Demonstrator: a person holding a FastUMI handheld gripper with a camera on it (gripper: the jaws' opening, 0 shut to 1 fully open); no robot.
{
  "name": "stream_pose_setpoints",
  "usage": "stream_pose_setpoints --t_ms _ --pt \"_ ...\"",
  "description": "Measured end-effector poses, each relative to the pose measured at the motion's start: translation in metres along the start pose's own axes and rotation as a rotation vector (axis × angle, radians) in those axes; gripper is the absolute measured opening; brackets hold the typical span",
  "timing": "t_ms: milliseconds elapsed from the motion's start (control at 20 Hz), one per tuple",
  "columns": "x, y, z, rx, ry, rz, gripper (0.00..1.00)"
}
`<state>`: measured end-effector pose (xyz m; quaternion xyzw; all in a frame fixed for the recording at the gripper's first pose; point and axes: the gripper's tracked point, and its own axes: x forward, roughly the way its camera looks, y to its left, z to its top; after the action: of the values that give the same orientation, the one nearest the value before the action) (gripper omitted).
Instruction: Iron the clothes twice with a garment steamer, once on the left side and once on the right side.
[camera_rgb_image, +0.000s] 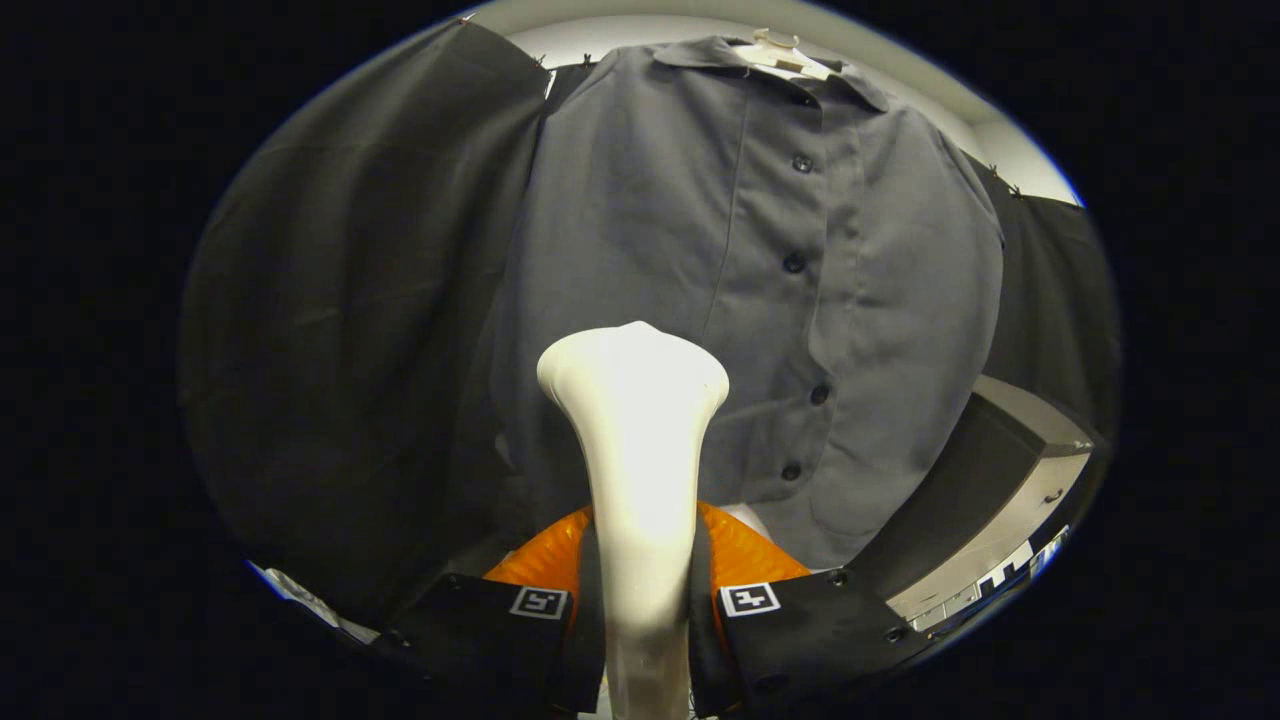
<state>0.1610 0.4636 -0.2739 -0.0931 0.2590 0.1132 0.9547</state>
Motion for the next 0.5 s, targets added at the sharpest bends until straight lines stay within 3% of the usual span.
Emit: stream_pose_setpoints --t_ms 250,500 --pt "0.004 0.012 -0.046 -0.011 0.068 0.022 0.42" --pt "-0.025 0.013 -0.031 -0.033 0.003 0.065 0.42"
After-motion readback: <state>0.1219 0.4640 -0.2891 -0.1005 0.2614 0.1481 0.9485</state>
